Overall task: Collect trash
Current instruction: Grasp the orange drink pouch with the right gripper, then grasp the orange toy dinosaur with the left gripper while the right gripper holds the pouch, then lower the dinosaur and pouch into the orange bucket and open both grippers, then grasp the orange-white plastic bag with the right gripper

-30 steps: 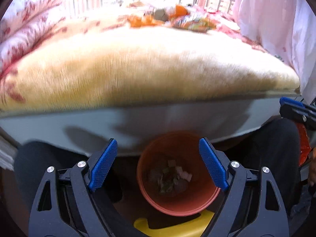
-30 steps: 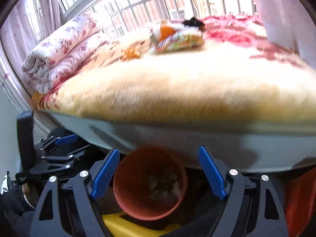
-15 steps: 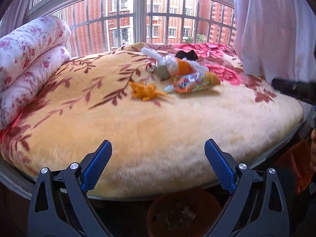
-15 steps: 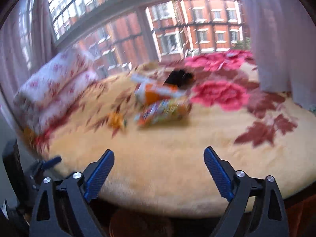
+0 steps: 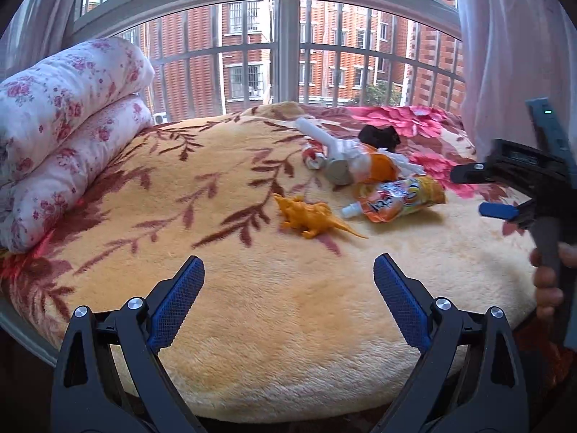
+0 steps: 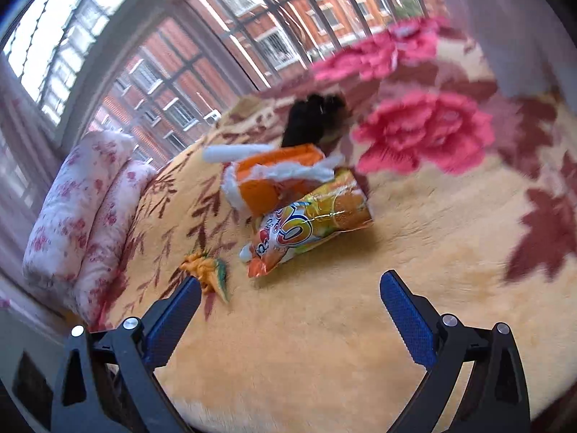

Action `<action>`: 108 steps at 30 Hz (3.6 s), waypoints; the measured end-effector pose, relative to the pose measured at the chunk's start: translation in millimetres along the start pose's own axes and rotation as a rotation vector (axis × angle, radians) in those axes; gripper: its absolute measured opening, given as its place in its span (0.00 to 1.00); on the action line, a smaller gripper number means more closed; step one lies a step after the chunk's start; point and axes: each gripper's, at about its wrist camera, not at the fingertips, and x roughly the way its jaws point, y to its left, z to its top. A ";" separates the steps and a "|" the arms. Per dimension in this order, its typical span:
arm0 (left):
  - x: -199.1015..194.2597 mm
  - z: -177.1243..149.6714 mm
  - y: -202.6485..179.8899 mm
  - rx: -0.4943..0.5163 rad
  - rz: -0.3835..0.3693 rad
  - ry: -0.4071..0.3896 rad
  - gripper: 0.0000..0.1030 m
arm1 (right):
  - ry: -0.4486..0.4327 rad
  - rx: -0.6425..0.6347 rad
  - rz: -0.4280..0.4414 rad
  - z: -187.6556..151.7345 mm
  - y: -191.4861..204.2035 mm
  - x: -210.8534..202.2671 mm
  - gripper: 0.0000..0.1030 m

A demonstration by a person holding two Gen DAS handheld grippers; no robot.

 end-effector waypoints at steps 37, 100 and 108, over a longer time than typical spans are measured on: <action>196.4 56.2 -26.3 -0.323 0.265 0.410 0.61 | -0.201 -0.135 0.066 -16.6 -44.4 -68.8 0.49; -35.3 -158.1 -24.5 0.054 -0.070 0.276 0.87 | 0.065 -0.643 -0.128 -257.7 -3.3 -94.7 0.92; -49.3 -133.6 -20.4 0.082 -0.065 0.178 0.87 | -0.030 -0.626 -0.129 -212.1 -7.3 -125.6 0.92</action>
